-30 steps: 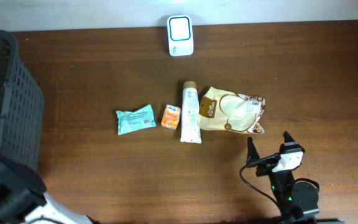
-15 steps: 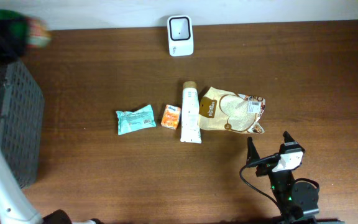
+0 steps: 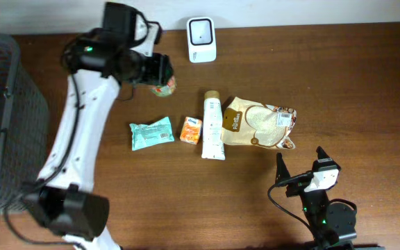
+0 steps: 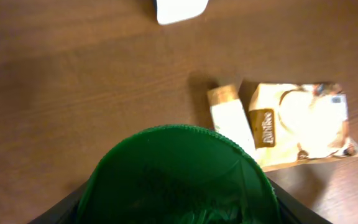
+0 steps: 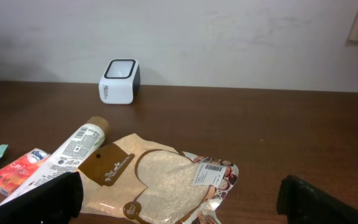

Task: Scan the item barcode
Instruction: 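Place green-capped jar with left gripper above the wipes pack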

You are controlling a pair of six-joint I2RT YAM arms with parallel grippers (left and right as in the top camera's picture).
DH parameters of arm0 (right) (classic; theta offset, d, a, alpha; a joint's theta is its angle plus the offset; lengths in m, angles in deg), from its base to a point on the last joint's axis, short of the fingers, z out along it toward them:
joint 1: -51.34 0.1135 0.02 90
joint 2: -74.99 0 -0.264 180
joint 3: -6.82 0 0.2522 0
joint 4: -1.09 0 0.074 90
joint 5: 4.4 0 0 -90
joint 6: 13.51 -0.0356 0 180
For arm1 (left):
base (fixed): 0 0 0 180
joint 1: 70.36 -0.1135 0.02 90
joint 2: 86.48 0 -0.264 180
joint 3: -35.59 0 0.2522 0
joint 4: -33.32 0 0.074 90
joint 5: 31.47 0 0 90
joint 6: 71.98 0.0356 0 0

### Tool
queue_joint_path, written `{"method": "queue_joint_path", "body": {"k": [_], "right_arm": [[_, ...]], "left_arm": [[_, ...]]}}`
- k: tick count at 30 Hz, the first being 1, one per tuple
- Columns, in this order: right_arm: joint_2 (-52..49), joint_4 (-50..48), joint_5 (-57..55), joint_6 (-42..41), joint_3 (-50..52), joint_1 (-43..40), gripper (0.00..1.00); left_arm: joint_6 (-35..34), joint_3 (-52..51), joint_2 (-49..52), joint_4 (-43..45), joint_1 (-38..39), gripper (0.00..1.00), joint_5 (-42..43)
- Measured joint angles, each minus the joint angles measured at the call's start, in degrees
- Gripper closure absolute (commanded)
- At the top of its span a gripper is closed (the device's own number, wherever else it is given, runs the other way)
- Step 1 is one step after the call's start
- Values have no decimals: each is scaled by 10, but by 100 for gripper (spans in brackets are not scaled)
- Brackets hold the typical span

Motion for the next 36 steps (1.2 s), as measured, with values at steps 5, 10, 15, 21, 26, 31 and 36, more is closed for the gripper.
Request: {"method": "queue_joint_path", "body": {"k": [5, 10, 15, 21, 26, 31, 36], "right_arm": [[0, 0, 0, 0, 0, 0, 2], [0, 0, 0, 0, 0, 0, 2], [0, 0, 0, 0, 0, 0, 2], [0, 0, 0, 0, 0, 0, 2], [0, 0, 0, 0, 0, 0, 2], [0, 0, 0, 0, 0, 0, 2], [0, 0, 0, 0, 0, 0, 2]], "left_arm": [[0, 0, 81, 10, 35, 48, -34], [-5, 0, 160, 34, 39, 46, -50], [-20, 0, 198, 64, 39, 45, -51], [-49, -43, 203, 113, 44, 43, -53], [-65, -71, 205, 121, 45, 21, -52], [-71, -75, 205, 116, 46, 18, -33], [-71, -75, 205, 101, 46, 18, -29]]}}
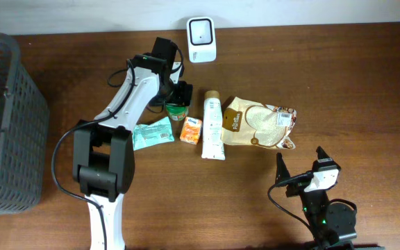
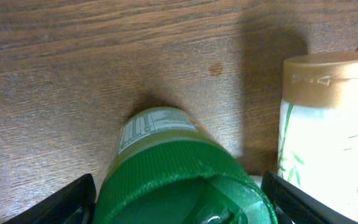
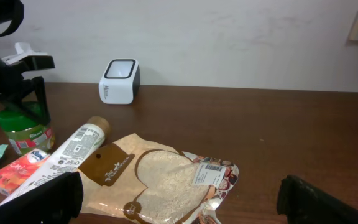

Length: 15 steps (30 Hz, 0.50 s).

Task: Scan the item barcode
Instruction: 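Place green-capped jar with left gripper above the wipes pack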

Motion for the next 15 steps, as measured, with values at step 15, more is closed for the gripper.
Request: {"method": "queue_joint_path", "body": {"k": [15], "right_arm": [[0, 0, 0, 0, 0, 0, 2]], "left_arm": [[56, -6, -303, -117, -148, 1, -18]]}}
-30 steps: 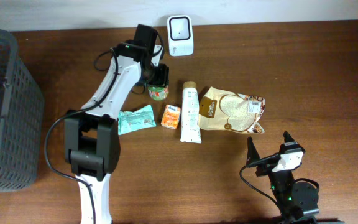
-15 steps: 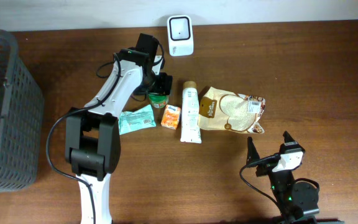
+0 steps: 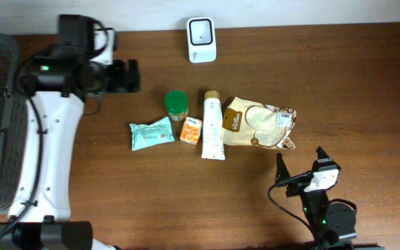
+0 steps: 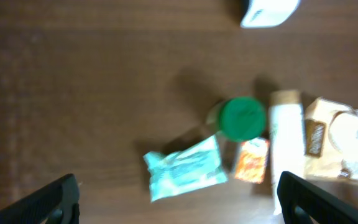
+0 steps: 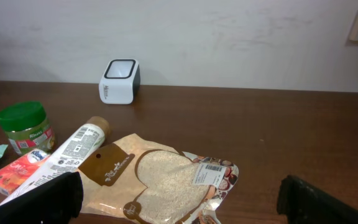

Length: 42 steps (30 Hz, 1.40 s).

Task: Scan the item barcode
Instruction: 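Place green-capped jar with left gripper above the wipes pack, then raise right arm and move it toward the green-capped jar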

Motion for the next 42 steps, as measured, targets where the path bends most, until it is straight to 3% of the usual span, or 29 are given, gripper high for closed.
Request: {"method": "queue_joint_path", "body": {"k": [6, 14, 17, 22, 27, 42], "right_arm": [[0, 0, 0, 0, 0, 0, 2], [0, -15, 16, 0, 0, 0, 2], [0, -70, 74, 8, 1, 0, 2], [-14, -50, 158, 14, -37, 0, 2], [-173, 66, 221, 37, -261, 0, 2], [-837, 708, 272, 139, -1031, 0, 2]], "left_arm": [[117, 0, 14, -28, -108, 0, 47], [134, 0, 33, -37, -139, 1, 51], [134, 0, 33, -36, -139, 1, 52], [134, 0, 33, -36, -139, 1, 52], [134, 0, 33, -35, -139, 1, 52], [134, 0, 34, -35, -139, 1, 52]]}}
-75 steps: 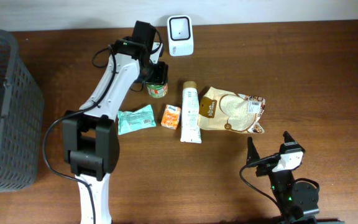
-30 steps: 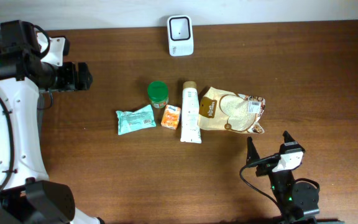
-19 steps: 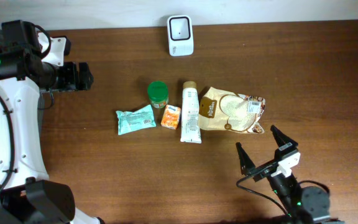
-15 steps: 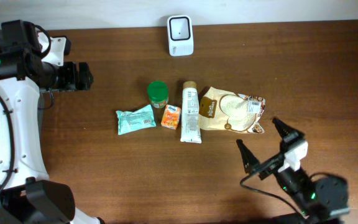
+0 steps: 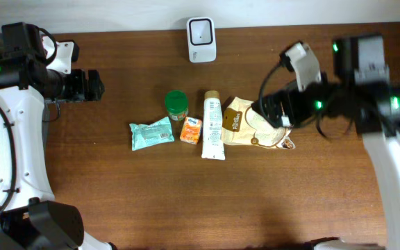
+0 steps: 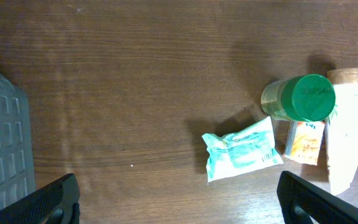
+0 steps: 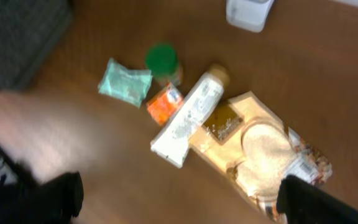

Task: Scan the item barcode
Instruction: 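Raise right arm and move it toward the green-capped jar, then lower right gripper over the green-capped jar and grasp it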

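Note:
The white barcode scanner [image 5: 201,39] stands at the table's back edge. In a row lie a teal pack [image 5: 151,133], an orange pack [image 5: 191,130], a white tube [image 5: 213,125] and a rice bag [image 5: 259,123] with a barcode label [image 7: 306,165]. A green-lidded jar [image 5: 176,104] stands upright behind them. My right gripper [image 5: 271,111] hangs open above the rice bag, holding nothing; its view looks down on all the items. My left gripper [image 5: 87,84] is open and empty, high at the far left, well apart from the jar [image 6: 306,98].
A dark mesh basket [image 6: 2,143] stands at the table's left edge, below the left arm. Bare wooden table [image 5: 186,201] lies in front of the items and between the basket and the teal pack [image 6: 240,148].
My right arm has come up from its low spot at the table's front and now hangs over the rice bag, looking down. My left gripper sits farther left. The items have not shifted.
My left gripper first held the green-lidded jar in the air near the scanner. Then the jar stood on the table beside the tube, between the fingers. After that the left gripper was open and away to the left. Now the right gripper is over the bag.

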You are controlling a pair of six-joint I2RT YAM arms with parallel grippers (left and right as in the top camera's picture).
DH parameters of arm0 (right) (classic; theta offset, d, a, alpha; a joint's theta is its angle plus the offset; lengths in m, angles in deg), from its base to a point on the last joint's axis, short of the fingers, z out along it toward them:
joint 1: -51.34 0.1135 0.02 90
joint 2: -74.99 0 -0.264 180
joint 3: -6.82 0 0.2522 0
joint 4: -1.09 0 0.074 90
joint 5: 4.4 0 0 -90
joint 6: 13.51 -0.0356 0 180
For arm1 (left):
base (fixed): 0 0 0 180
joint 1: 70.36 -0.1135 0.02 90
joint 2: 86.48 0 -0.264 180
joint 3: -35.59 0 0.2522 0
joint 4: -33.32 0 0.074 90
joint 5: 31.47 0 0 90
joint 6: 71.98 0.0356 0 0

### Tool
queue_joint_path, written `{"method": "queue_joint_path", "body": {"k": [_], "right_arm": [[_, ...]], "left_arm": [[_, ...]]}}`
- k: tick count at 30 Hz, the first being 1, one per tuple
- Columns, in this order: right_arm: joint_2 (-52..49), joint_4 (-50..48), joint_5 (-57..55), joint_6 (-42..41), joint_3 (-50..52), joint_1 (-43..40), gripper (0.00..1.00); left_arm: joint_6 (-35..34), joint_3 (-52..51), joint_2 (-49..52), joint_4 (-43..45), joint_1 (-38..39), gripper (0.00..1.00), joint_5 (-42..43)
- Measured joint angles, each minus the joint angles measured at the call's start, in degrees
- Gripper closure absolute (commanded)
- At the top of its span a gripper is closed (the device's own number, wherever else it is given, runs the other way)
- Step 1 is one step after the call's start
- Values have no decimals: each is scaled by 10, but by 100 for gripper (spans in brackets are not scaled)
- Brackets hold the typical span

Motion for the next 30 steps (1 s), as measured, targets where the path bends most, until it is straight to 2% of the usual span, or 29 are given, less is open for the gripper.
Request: {"method": "queue_joint_path", "body": {"k": [2, 7, 9, 13, 18, 26, 30], "right_arm": [[-76, 20, -17, 3, -91, 0, 2], [-150, -76, -17, 0, -109, 3, 1], [-205, -130, -63, 22, -109, 60, 1], [-252, -219, -161, 52, -121, 144, 0], [-360, -251, -219, 76, -121, 257, 4], [-431, -273, -235, 99, -121, 274, 5], [-432, -281, -195, 101, -121, 274, 2]], "left_arm": [[0, 0, 0, 0, 0, 1, 0], [0, 0, 0, -1, 0, 1, 0], [0, 0, 0, -1, 0, 1, 0], [0, 0, 0, -1, 0, 1, 0], [0, 0, 0, -1, 0, 1, 0], [0, 0, 0, -1, 0, 1, 0], [0, 0, 0, 0, 0, 1, 0]]}}
